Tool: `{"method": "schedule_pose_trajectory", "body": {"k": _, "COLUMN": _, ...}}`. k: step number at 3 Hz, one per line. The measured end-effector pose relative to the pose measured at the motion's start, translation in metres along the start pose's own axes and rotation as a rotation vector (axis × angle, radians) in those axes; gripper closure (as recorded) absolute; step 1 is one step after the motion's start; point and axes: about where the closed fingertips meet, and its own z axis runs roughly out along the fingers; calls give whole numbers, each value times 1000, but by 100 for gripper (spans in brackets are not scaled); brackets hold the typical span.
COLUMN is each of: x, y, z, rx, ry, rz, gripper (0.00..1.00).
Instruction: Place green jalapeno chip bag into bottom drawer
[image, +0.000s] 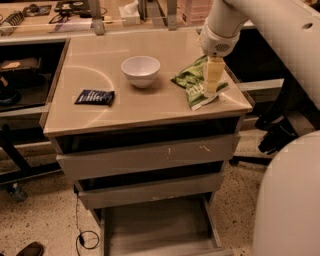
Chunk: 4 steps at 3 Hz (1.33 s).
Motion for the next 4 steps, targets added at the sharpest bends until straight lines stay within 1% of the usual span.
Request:
{"method": "schedule_pose_trajectory", "body": {"k": 1, "x": 3, "y": -8, "z": 27, "rx": -27, "ry": 0, "rz": -7, "gripper": 0}}
{"method": "schedule_pose_trajectory", "body": {"k": 3, "x": 12, "y": -11, "z": 69, "rx": -78, "ry": -1, "rz": 2, "gripper": 0}}
{"method": "schedule_pose_trajectory", "body": {"k": 4, "x": 12, "y": -11, "z": 70, "rx": -79, "ry": -1, "rz": 2, "gripper": 19}}
